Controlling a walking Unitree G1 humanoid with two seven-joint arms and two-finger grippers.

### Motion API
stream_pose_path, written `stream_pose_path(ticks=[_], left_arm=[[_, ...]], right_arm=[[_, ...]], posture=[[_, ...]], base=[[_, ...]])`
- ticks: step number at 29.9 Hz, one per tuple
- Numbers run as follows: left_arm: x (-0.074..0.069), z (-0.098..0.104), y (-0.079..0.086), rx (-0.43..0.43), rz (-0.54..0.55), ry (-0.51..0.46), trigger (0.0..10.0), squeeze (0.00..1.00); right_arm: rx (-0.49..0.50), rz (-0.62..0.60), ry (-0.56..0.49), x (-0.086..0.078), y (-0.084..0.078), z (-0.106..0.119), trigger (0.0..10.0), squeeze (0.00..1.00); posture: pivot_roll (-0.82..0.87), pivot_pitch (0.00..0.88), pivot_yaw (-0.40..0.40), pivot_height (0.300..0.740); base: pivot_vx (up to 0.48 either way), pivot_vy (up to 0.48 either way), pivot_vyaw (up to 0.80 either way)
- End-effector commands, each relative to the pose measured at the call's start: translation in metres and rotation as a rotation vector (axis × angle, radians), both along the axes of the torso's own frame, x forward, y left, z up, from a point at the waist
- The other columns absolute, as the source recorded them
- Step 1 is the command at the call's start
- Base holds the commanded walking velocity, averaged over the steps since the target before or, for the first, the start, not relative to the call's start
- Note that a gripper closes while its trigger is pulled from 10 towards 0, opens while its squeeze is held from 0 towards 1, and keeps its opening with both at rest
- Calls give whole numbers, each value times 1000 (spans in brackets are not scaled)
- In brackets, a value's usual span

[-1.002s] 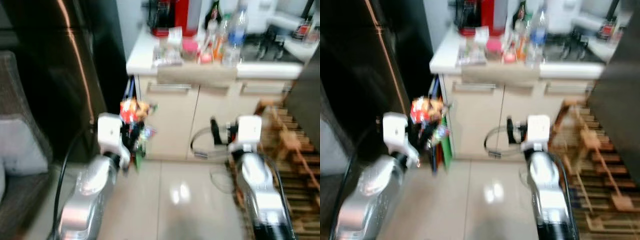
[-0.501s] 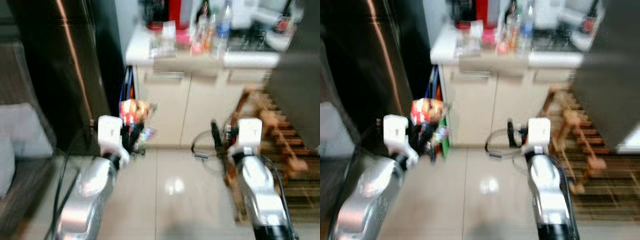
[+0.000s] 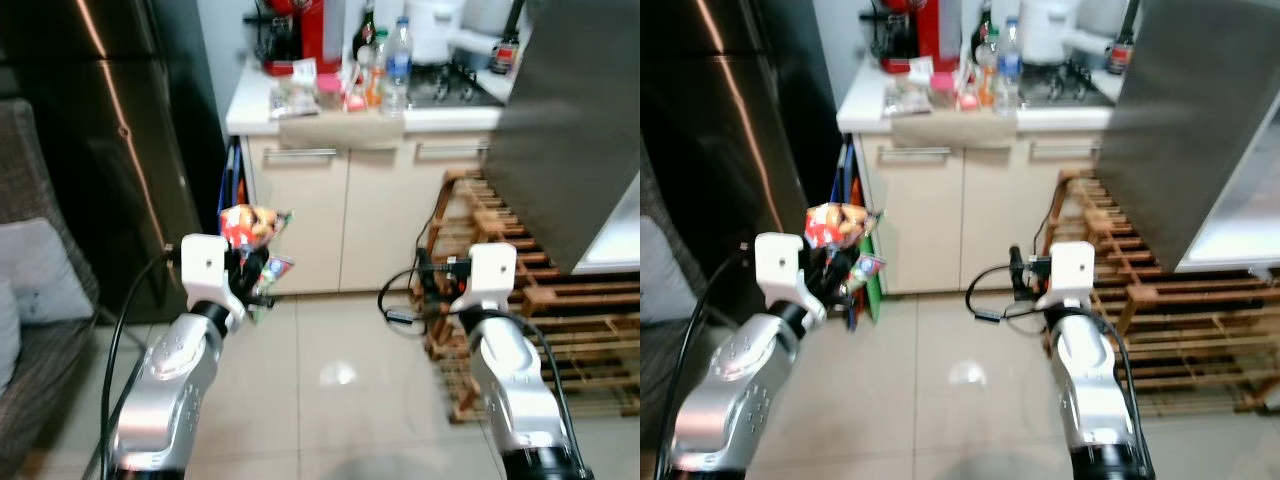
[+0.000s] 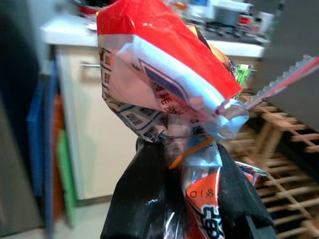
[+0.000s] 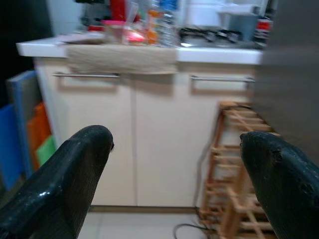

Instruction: Restocking fridge

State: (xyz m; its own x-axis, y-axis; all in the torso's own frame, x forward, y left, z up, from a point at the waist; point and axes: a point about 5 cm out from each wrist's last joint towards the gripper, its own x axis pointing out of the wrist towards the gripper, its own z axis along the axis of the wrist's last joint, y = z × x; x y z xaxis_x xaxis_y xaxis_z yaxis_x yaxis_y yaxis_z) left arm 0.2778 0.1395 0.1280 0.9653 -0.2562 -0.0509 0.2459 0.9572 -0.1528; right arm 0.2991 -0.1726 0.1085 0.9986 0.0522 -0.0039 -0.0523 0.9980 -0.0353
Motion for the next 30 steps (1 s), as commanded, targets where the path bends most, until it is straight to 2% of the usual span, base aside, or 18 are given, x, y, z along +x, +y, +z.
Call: stream_pose_path(ticks=[1,8,15,24,30], left_arm=[[4,6,-3,0,-6,-35,10000,0],[5,6,-8,-9,-12,-36,10000,0],[11,12,-2,-21,18,-52,10000,0],[0,15,-10,-73,-39,-75,10000,0],[-2,16,-13,-50,-67,-102,10000,0]], right_arm=[[18,-8,2,1,-1,0,10000,0],[12,-2,8,2,1,-3,10000,0],[17,13,-6,11,6,1,10000,0],[3,31,-2,11,5,1,10000,0],[-6,43,-7,14,3,2,10000,0]], posture=[[-136,0,43,740],[-122,0,45,740],[-110,0,51,740],[-113,0,25,740],[-113,0,13,740]], base=[[262,-398,0],[262,-398,0],[265,-396,0],[260,-400,0],[41,-424,0]])
